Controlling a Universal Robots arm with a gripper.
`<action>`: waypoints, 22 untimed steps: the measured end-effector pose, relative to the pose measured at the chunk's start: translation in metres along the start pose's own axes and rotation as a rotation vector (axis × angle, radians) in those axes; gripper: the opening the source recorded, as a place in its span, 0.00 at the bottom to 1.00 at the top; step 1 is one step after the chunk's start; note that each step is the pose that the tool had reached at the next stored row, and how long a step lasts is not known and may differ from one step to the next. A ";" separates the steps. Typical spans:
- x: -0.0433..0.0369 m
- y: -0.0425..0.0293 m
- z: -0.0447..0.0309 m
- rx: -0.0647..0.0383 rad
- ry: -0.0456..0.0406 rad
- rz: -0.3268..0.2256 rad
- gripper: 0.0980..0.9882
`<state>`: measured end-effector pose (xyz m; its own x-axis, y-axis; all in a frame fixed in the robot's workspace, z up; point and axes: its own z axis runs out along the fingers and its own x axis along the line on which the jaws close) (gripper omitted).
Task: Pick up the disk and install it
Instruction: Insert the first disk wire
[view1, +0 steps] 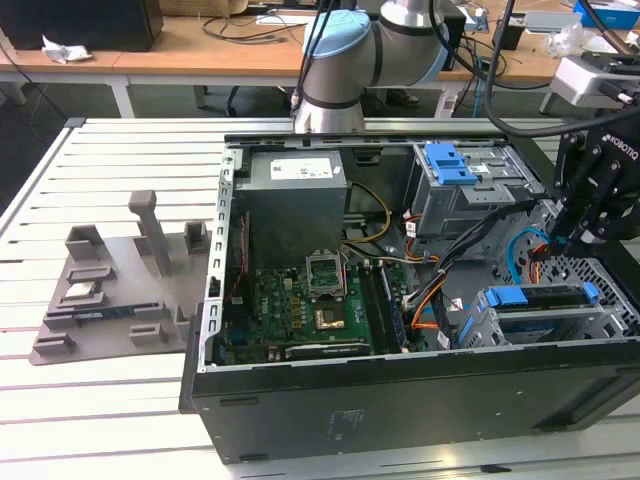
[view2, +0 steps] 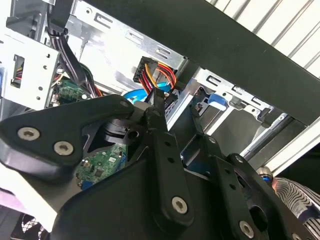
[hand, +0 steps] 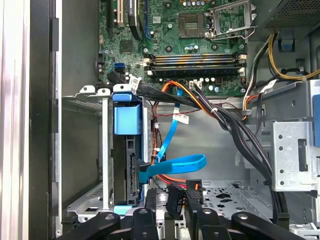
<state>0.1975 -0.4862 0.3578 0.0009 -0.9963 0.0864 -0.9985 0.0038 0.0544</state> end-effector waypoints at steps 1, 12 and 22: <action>0.0000 0.0000 0.0000 0.000 0.0000 0.000 0.28; 0.0284 0.0036 0.0034 0.000 -0.0050 0.000 0.07; 0.0370 0.0060 0.0133 0.000 -0.0150 -0.001 0.07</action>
<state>0.1908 -0.5242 0.3480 0.0008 -0.9974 0.0714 -0.9985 0.0031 0.0544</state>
